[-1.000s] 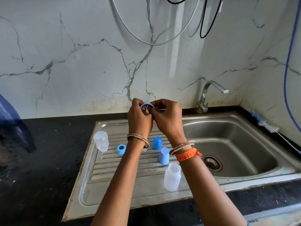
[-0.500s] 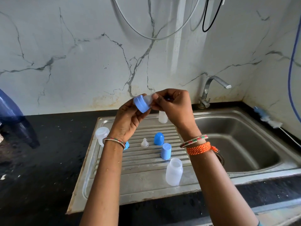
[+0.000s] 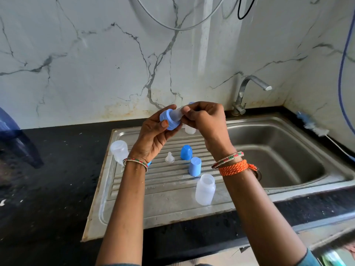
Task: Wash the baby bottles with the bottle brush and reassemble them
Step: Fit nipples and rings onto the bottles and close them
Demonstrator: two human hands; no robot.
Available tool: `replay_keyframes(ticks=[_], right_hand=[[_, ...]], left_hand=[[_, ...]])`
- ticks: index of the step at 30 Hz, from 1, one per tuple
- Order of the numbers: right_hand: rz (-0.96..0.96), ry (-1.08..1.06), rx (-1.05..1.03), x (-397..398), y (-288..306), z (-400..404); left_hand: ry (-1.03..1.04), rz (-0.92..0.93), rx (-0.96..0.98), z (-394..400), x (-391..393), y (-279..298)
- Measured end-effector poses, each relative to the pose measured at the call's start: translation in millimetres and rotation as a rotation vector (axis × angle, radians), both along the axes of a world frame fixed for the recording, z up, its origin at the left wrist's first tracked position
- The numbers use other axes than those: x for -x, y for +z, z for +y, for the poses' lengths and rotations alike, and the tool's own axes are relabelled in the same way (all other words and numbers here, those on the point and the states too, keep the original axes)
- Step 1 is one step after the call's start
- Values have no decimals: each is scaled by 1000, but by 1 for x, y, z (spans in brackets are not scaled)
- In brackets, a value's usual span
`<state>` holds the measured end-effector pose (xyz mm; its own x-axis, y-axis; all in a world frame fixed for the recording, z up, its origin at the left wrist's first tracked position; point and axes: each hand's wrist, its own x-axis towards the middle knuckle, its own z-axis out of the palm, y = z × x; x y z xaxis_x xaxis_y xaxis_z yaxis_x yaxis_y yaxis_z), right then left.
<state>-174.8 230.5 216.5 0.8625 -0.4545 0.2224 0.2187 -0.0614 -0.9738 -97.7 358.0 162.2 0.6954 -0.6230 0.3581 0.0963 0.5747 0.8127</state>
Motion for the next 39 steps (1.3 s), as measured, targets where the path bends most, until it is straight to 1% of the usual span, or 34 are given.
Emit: replay_keyframes(ticks=[4,5,7,9,11,13,15,17,19,21,23,26,29,31,35,37,39], right_hand=[[62,103,363,4,-1,-12],[61,85,457,5,-1,-14],[19,-30,608,6,-4,-14],[-26,-122,687,8,-9,-15],[-30,-124,708,12,-14,-17],[24,-39,755,19,-19,-23],[83,58,875,23,-27,-30],[135,98,984,24,-37,-39],[196,164,1083,25,-42,-50],[295,319,1212,29,-43,-59],[453,477,1308,35,-43,-63],[556,583,1310,40,-57,-61],[588,617,1313,40,-69,-56],[585,628,1331,38,-71,-56],[569,595,1329,36,-73,-59],[559,564,1341,38,-73,-59],[570,522,1415,39,-73,-56]], left_hand=[[43,18,-31,-7,-6,-6],[49,9,-47,-10,-7,-7],[47,-1,-80,-17,-6,-9],[37,20,-94,-24,-7,-13],[-9,47,-105,-26,-8,-21],[-87,67,-137,-27,-5,-32],[-152,79,-178,-31,7,-43],[-124,58,-285,-37,17,-52],[-18,-60,-462,-40,21,-60],[104,-218,-623,-37,24,-71],[100,-317,-704,-30,29,-85],[-29,-389,-812,-25,43,-110],[-11,-490,-907,-30,52,-129],[7,-464,-925,-34,53,-134],[-1,-348,-860,-36,57,-133],[8,-352,-883,-36,55,-133],[20,-360,-907,-36,54,-132]])
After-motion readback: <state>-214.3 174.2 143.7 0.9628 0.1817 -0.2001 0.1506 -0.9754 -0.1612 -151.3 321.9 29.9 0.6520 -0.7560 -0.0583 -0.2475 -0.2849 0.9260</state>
